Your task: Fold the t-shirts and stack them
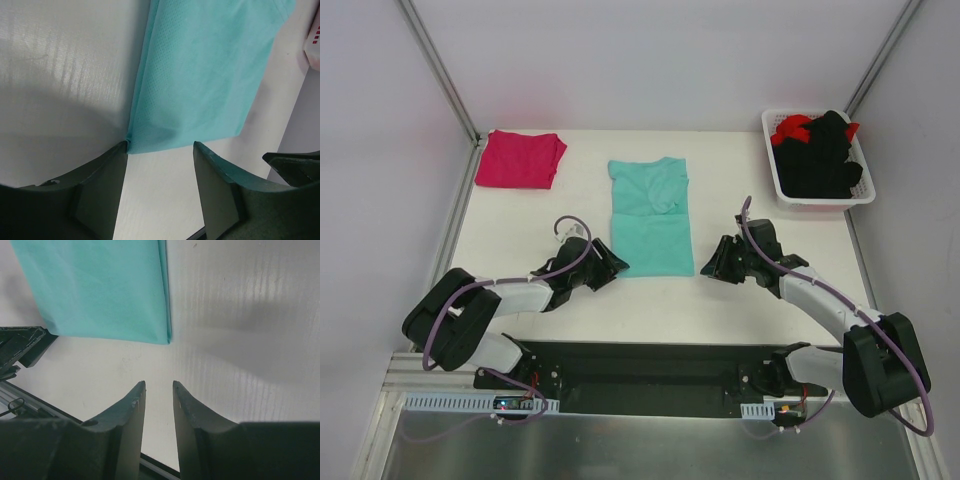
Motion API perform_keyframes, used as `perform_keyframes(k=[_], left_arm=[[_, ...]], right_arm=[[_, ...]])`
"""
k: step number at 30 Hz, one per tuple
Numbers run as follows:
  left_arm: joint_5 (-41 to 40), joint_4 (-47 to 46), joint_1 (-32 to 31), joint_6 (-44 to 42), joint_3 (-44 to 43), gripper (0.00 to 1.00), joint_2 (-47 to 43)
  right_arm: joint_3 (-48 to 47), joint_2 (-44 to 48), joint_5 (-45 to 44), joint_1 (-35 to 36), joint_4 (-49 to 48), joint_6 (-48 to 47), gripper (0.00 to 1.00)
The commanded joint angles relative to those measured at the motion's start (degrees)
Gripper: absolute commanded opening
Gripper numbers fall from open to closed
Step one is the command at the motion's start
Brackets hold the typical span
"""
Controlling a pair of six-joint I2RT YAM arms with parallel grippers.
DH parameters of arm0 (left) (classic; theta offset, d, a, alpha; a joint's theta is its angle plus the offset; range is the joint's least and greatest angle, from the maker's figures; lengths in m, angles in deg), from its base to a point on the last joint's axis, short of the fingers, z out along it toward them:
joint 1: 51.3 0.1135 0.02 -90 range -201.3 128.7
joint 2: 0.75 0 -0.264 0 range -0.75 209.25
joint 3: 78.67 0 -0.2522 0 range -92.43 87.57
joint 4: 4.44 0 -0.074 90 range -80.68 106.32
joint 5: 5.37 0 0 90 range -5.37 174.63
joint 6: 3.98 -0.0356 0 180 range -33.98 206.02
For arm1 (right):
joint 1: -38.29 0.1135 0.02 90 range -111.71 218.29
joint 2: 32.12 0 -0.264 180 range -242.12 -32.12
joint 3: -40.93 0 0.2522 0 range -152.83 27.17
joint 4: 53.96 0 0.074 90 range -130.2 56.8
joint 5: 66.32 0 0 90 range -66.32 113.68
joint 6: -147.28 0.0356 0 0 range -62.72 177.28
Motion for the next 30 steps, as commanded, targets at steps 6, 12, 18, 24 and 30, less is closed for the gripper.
perform_keyframes(k=[6,12,18,24,30], left_arm=[[-2.33,8.98,-0.54,-2.0,0.37,0.56,-3.42],[-3.9,10.03,-0.54,-2.61,-0.06,0.56,-3.08],[-4.26,7.23,-0.54,-2.18,-1.03,0.52,0.52],[-3.91,4.41,-0.45,-2.26,-2.52,0.52,4.65],[-3.03,4.32,-0.54,-2.35,-4.64,0.31,7.03]], right_arm=[[-0.43,0.77,-0.54,-0.27,0.16,-0.28,0.31],[-0.34,1.03,-0.55,-0.44,0.16,-0.19,0.31],[-0.26,1.12,-0.55,-0.62,0.16,-0.36,0.31],[-0.61,0.86,-0.46,-1.06,0.43,-0.71,0.31],[-0.52,0.86,-0.72,-1.58,0.78,-0.98,0.31]])
